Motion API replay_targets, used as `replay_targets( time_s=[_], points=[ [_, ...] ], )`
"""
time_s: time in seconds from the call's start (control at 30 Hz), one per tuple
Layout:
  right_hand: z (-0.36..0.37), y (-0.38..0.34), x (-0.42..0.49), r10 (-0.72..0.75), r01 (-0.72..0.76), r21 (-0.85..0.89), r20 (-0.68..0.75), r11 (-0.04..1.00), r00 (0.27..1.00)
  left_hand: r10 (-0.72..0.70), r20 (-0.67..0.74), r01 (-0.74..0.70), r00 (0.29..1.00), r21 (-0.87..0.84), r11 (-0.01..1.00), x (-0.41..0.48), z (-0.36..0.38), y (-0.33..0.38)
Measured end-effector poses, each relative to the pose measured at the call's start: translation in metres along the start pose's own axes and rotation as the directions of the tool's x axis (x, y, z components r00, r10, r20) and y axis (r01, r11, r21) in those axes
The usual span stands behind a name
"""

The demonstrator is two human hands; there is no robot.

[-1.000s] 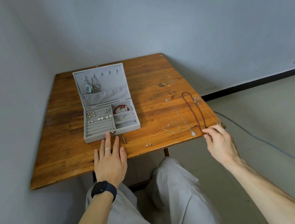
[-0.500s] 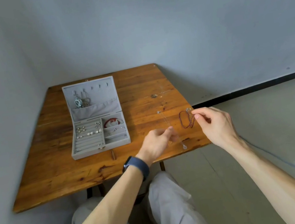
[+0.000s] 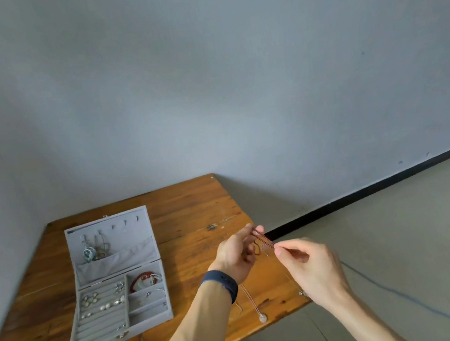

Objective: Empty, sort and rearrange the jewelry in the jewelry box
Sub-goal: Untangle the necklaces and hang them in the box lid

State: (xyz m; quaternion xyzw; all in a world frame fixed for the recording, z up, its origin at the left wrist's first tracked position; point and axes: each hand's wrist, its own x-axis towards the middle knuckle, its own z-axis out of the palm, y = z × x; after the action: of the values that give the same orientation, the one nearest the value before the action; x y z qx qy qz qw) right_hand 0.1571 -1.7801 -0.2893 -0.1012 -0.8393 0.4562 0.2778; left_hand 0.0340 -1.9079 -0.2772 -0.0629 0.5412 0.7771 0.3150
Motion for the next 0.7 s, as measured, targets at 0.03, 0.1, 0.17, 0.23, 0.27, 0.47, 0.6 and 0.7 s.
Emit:
replay_targets(
  time_s=[0.03, 0.1, 0.17, 0.23, 0.27, 0.47, 0.6, 0.7],
  points=[
    [0.003, 0.001, -0.005, 0.051, -0.050, 0.060, -0.016, 0.997, 0.999, 0.018, -0.011, -0.019, 1.000, -0.006, 1.000, 0.000, -0.004, 0.004],
    [0.010, 0.002, -0.014, 0.131, -0.122, 0.171, -0.041, 0.978, 0.991, 0.053, -0.038, -0.053, 0.998, -0.007, 0.999, -0.001, -0.015, 0.014],
    [0.020, 0.003, -0.023, 0.190, -0.171, 0.255, -0.053, 0.952, 0.980, 0.087, -0.070, -0.087, 0.994, 0.006, 0.996, -0.004, -0.031, 0.024],
    [0.031, 0.003, -0.030, 0.228, -0.205, 0.298, -0.045, 0.932, 0.973, 0.126, -0.104, -0.121, 0.987, 0.051, 0.991, -0.010, -0.051, 0.036],
    [0.037, 0.003, -0.034, 0.241, -0.218, 0.309, -0.038, 0.926, 0.970, 0.146, -0.122, -0.137, 0.982, 0.082, 0.987, -0.013, -0.062, 0.042],
    [0.084, -0.005, -0.036, 0.266, -0.254, 0.352, 0.016, 0.901, 0.964, 0.273, -0.321, -0.251, 0.907, 0.110, 0.962, -0.045, -0.133, 0.084],
    [0.116, -0.019, -0.030, 0.271, -0.286, 0.381, 0.094, 0.879, 0.958, 0.289, -0.367, -0.258, 0.884, 0.132, 0.957, -0.068, -0.182, 0.113],
    [0.139, -0.030, -0.025, 0.372, -0.396, 0.443, 0.144, 0.804, 0.917, 0.241, -0.364, -0.137, 0.900, 0.291, 0.947, -0.087, -0.215, 0.125]
  ],
)
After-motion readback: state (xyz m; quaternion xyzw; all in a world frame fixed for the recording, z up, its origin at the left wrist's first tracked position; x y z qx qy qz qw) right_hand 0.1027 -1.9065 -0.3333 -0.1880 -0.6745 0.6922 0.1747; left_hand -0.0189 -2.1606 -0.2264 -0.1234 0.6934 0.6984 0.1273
